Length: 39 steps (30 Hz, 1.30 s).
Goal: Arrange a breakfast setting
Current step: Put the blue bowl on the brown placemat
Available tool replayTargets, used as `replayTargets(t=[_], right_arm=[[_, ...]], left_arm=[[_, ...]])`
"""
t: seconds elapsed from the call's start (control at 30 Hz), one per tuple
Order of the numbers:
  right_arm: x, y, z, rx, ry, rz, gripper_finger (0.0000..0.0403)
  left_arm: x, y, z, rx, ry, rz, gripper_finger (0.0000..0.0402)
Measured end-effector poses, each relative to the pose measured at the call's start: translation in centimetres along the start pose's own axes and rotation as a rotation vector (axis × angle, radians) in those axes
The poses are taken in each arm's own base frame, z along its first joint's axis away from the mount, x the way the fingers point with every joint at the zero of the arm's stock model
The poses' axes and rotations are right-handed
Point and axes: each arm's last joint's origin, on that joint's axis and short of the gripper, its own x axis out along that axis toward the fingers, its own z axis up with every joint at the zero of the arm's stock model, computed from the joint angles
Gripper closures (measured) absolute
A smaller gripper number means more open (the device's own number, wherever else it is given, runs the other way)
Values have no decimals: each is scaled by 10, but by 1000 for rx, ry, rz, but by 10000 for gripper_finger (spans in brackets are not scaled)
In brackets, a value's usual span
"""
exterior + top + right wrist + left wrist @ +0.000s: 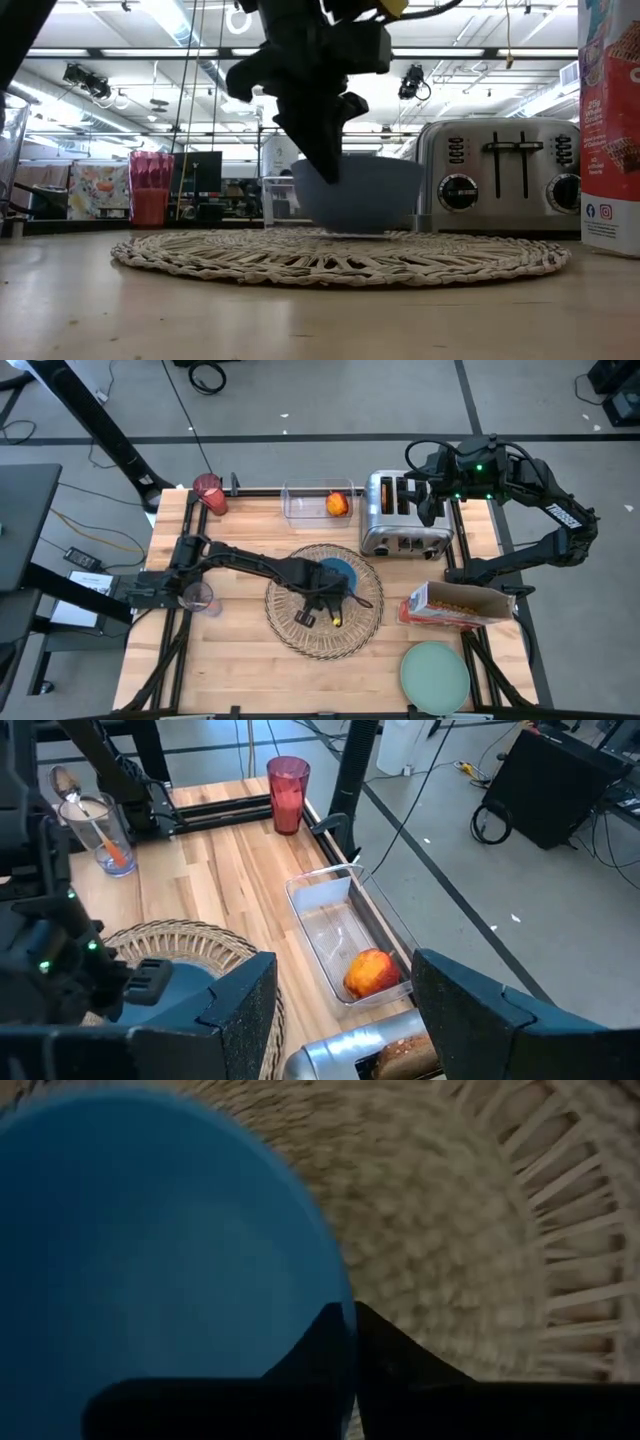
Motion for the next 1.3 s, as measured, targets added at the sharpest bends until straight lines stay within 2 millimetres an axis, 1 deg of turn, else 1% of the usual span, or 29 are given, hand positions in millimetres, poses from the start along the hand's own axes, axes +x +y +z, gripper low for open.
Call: replayTargets(t=[0.17,0.33,0.47,0.67,0.87,1.0,1.07,1.2,1.3], right_arm=[[0,0,0,0,0,0,165],[0,0,0,0,1,0,165],[0,0,0,0,1,0,165],[0,0,0,0,1,0,165],[0,0,0,1,1,0,165],[0,0,0,1,0,0,162],[0,0,0,1,0,-1,158],[0,0,0,-4,0,-1,147],[0,0,0,-20,-2,-2,142]], left_arm=[[0,-4,-1,10,27,-4,369],[0,-4,-8,-6,102,10,384],[0,-3,-8,-77,94,12,387],[0,-2,-8,-101,93,15,360],[0,-2,-6,-107,74,21,347],[0,-1,-6,-107,73,21,330],[-5,-1,-6,-107,69,22,318],[-21,0,-5,-112,28,35,293],[-32,0,-6,-120,11,40,284]])
